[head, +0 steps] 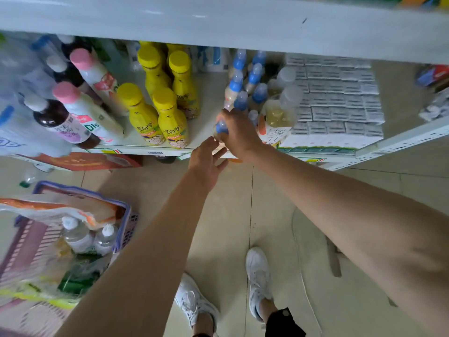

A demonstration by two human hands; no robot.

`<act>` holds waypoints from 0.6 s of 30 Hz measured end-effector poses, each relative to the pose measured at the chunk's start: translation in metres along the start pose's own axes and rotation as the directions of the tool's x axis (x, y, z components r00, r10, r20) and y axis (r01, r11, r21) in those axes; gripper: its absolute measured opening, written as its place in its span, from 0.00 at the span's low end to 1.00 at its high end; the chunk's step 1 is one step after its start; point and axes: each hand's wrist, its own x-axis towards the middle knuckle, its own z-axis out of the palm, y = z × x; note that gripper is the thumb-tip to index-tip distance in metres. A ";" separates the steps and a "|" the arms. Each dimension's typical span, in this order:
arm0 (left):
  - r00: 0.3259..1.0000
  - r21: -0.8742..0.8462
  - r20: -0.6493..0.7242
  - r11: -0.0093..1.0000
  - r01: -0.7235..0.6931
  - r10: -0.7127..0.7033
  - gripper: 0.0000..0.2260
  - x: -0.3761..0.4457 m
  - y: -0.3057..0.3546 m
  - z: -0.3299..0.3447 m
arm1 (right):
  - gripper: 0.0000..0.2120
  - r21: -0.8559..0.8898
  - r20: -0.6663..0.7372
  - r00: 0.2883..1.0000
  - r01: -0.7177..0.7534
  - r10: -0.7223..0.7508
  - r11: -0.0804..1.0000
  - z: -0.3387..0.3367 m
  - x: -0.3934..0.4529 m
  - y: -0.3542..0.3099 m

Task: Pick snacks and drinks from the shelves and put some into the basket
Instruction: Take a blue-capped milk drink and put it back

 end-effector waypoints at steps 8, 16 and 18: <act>0.997 -0.033 -0.068 0.999 0.040 -0.042 0.06 -0.016 -0.012 -0.026 | 0.14 0.247 0.011 1.000 -0.001 -0.002 0.969 -0.017 -0.025 0.007; 0.979 0.011 -0.136 0.988 0.156 -0.153 0.05 -0.043 -0.049 -0.073 | 0.11 0.653 0.221 0.967 -0.246 0.131 0.716 -0.042 -0.044 0.008; 0.981 -0.096 -0.037 0.978 0.187 -0.191 0.10 -0.050 -0.054 -0.072 | 0.12 0.683 0.251 0.961 -0.262 0.117 0.682 -0.044 -0.048 0.007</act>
